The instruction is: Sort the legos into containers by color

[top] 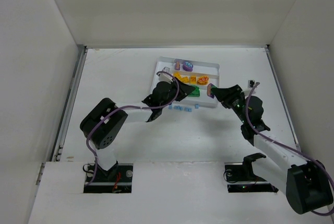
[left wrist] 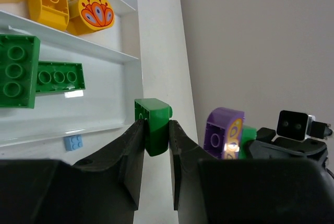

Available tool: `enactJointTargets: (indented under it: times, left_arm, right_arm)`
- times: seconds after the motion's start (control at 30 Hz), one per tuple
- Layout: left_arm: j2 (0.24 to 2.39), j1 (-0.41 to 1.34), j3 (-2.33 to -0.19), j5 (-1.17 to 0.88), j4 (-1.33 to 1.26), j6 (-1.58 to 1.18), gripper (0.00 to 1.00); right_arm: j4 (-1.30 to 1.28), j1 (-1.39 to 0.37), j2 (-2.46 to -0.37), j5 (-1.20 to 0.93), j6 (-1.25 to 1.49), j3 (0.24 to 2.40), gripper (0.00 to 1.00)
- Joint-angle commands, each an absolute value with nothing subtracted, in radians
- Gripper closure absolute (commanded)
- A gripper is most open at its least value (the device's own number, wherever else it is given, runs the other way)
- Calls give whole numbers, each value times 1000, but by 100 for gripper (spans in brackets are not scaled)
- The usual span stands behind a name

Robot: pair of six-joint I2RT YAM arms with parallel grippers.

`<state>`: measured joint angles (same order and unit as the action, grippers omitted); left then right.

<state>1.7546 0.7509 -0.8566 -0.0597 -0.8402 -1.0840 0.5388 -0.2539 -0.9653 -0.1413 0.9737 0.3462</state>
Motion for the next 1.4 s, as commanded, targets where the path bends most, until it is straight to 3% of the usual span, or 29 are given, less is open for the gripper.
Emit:
enactJointTargets:
  times: [0.0, 0.43, 0.63, 0.8, 1.1, 1.37]
  left_arm:
    - [1761, 752, -880, -51, -861, -1046, 86]
    - [2008, 792, -1140, -95, -785, -1045, 80]
    - [2014, 772, -1120, -92, -784, -1071, 65]
    - [1942, 754, -1040, -87, -822, -1081, 53]
    - [1738, 797, -813, -100, -1043, -1091, 51]
    - [1644, 900, -811, 11, -930, -812, 50]
  right_arm:
    - [598, -242, -927, -123, 971, 344, 70]
    - [568, -240, -899, -91, 954, 342, 70]
    - [568, -245, -928, -84, 950, 350, 70]
    - [574, -248, -948, -87, 953, 354, 70]
    - [583, -257, -976, -61, 960, 357, 70]
    - [586, -283, -1031, -34, 965, 371, 70]
